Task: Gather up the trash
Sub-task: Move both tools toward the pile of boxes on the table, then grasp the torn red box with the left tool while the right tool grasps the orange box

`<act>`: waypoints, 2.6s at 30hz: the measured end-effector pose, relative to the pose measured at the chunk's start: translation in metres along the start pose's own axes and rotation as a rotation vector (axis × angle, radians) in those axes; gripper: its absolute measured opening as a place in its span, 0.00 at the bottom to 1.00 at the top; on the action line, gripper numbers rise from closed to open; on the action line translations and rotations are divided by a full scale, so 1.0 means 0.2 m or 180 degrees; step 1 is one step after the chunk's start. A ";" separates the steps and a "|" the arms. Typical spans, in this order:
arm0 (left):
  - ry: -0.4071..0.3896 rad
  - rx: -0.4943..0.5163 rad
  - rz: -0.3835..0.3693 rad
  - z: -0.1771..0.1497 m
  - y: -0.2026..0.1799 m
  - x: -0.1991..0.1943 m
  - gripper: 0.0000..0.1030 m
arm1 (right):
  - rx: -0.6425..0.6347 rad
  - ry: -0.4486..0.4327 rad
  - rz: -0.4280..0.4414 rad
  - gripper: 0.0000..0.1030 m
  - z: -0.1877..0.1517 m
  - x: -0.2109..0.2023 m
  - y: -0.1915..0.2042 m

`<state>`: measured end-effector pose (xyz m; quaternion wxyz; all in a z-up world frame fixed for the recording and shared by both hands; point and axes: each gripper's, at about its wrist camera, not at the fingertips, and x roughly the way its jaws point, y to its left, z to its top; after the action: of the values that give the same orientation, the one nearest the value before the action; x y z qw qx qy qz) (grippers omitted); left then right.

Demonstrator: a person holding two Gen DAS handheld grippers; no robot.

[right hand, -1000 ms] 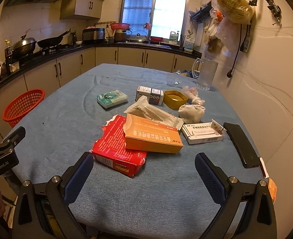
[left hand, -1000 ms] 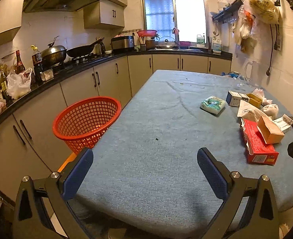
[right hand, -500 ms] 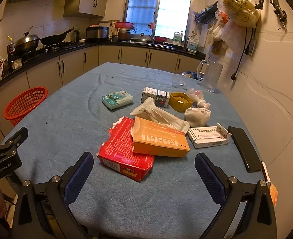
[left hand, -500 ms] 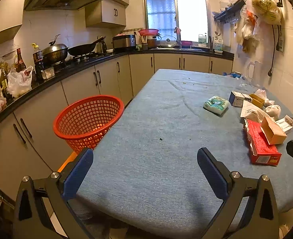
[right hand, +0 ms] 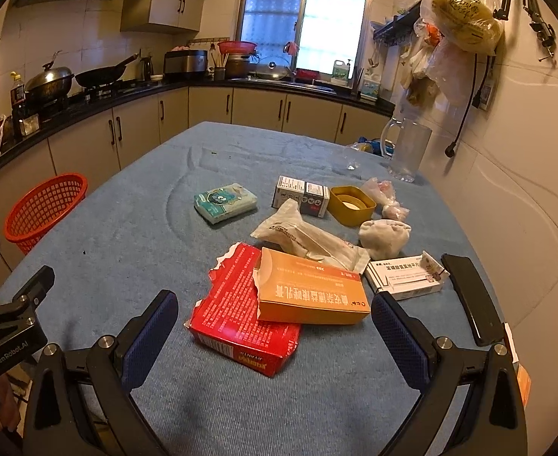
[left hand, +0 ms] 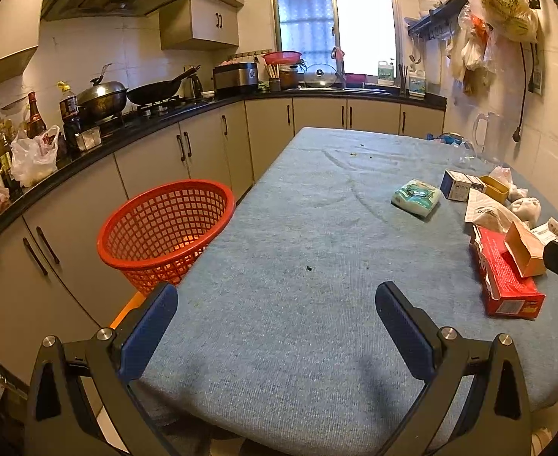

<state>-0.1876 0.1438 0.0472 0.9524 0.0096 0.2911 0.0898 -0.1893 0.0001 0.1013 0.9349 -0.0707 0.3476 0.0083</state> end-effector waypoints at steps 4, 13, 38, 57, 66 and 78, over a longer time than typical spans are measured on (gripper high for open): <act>0.0026 0.0039 -0.0026 0.01 -0.02 0.03 1.00 | 0.0009 0.0004 -0.0001 1.00 0.02 0.02 -0.01; 0.0096 0.0149 -0.0273 0.07 -0.10 0.06 1.00 | 0.0237 0.0075 0.0176 0.96 0.06 0.09 -0.17; 0.0752 0.0302 -0.1252 0.17 -0.48 0.25 0.68 | 0.1399 0.0782 0.1336 0.83 -0.04 0.36 -0.54; 0.0813 0.0326 -0.1193 0.18 -0.47 0.32 0.68 | 0.1758 0.1232 0.1529 0.84 0.03 0.68 -0.49; 0.0846 0.0305 -0.1214 0.18 -0.45 0.34 0.68 | 0.1667 0.1112 0.1533 0.50 0.12 0.74 -0.44; 0.1278 0.0257 -0.2007 0.22 -0.57 0.37 0.58 | 0.1668 0.0629 0.1616 0.24 0.12 0.57 -0.55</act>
<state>-0.0841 0.0466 0.0352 0.8561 -0.0607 0.4640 -0.2193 -0.0802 -0.1085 0.0584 0.8514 0.2588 0.4329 0.1437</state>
